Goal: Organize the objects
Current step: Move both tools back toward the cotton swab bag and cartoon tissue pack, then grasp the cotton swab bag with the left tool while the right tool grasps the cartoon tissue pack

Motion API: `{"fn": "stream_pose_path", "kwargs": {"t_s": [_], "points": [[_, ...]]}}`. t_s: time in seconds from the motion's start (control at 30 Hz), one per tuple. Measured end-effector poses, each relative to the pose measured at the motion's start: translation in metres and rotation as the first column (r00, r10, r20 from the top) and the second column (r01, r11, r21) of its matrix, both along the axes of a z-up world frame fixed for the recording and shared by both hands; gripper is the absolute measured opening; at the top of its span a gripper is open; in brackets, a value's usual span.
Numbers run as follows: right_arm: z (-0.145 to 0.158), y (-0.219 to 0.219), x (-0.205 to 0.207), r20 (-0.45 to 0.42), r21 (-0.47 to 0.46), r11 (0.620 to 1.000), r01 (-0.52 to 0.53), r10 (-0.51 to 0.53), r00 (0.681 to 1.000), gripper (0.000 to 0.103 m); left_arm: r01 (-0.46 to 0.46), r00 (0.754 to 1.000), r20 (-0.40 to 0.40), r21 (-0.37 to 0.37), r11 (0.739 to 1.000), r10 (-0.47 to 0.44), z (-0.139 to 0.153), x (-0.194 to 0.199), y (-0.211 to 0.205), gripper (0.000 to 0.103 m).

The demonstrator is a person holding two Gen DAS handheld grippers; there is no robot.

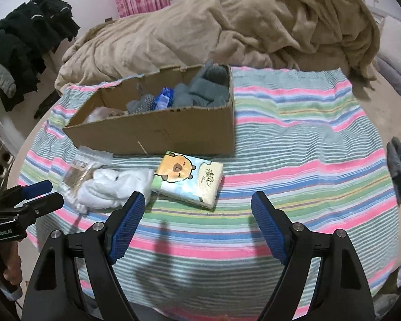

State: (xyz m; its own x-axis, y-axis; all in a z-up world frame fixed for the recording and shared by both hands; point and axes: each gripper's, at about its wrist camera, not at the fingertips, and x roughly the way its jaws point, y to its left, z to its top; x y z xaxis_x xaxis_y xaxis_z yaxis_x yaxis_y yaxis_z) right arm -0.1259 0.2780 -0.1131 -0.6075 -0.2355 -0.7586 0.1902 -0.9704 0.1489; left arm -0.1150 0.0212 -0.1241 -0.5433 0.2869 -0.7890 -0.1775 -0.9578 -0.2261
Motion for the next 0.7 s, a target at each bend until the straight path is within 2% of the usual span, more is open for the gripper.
{"fn": "stream_pose_path", "kwargs": {"t_s": [0.27, 0.4, 0.57, 0.7], "points": [[-0.013, -0.005, -0.019, 0.021, 0.001, 1.0, -0.003, 0.003, 1.0, 0.084, 0.007, 1.0, 0.022, -0.011, 1.0, -0.007, -0.012, -0.019, 0.008, 0.077], [-0.015, -0.006, -0.027, 0.021, -0.001, 1.0, 0.003, -0.003, 1.0, 0.084, -0.029, 0.999, 0.027, -0.033, 0.999, 0.03, -0.021, -0.029, 0.001, 0.082], [-0.021, -0.005, -0.038, 0.038, -0.009, 1.0, 0.022, -0.021, 0.999, 0.084, -0.008, 1.0, 0.005, -0.086, 0.996, 0.009, -0.027, -0.032, 0.007, 0.082], [-0.024, -0.008, -0.043, 0.056, -0.029, 0.999, 0.021, -0.019, 0.998, 0.084, -0.016, 1.0, -0.006, -0.065, 0.998, 0.015, -0.026, -0.033, 0.005, 0.081]]}}
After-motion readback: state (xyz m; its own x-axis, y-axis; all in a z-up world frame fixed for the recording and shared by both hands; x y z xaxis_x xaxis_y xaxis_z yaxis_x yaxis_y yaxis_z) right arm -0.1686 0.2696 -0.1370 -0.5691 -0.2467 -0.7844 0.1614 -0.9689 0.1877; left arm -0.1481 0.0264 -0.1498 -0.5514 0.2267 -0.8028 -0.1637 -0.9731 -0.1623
